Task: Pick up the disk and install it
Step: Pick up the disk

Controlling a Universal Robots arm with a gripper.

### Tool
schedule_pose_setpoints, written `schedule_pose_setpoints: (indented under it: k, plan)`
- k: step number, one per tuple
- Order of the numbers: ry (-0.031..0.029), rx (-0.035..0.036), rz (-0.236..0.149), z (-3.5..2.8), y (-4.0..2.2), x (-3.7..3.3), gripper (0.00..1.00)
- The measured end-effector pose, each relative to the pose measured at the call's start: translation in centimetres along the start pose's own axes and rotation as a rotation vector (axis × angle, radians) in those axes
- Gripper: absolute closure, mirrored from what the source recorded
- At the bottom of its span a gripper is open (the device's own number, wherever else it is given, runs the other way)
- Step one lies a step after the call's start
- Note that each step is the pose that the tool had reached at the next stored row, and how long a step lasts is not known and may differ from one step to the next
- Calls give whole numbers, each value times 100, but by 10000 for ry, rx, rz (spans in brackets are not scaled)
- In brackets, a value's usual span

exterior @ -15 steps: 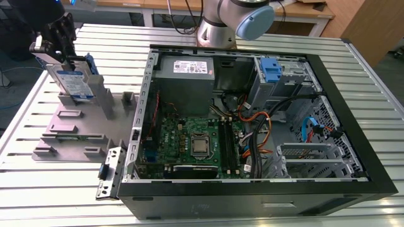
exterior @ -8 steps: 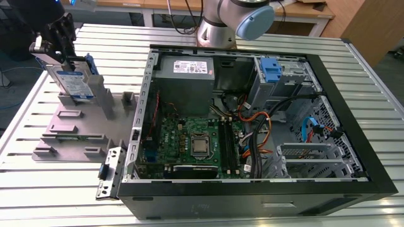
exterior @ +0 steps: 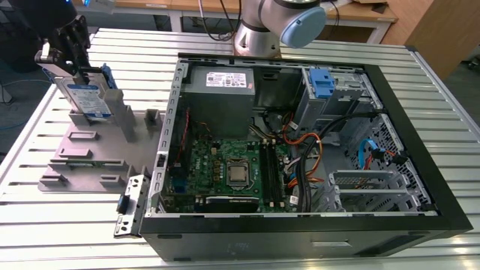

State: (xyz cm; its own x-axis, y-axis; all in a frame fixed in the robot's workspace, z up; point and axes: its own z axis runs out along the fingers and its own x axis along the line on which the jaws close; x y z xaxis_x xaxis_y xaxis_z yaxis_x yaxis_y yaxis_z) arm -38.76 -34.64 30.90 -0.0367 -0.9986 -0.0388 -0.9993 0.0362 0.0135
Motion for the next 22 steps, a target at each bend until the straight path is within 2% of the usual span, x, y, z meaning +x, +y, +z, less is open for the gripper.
schedule_pose_setpoints:
  k: [5, 9, 14, 22]
  plan:
    - [0, 0, 0, -52, 1, -2, 65]
    - [2, 0, -1, -152, 2, -6, 65]
    - [16, 1, 0, -333, 4, -15, 65]
    - [18, 1, 0, -663, 9, -31, 65]
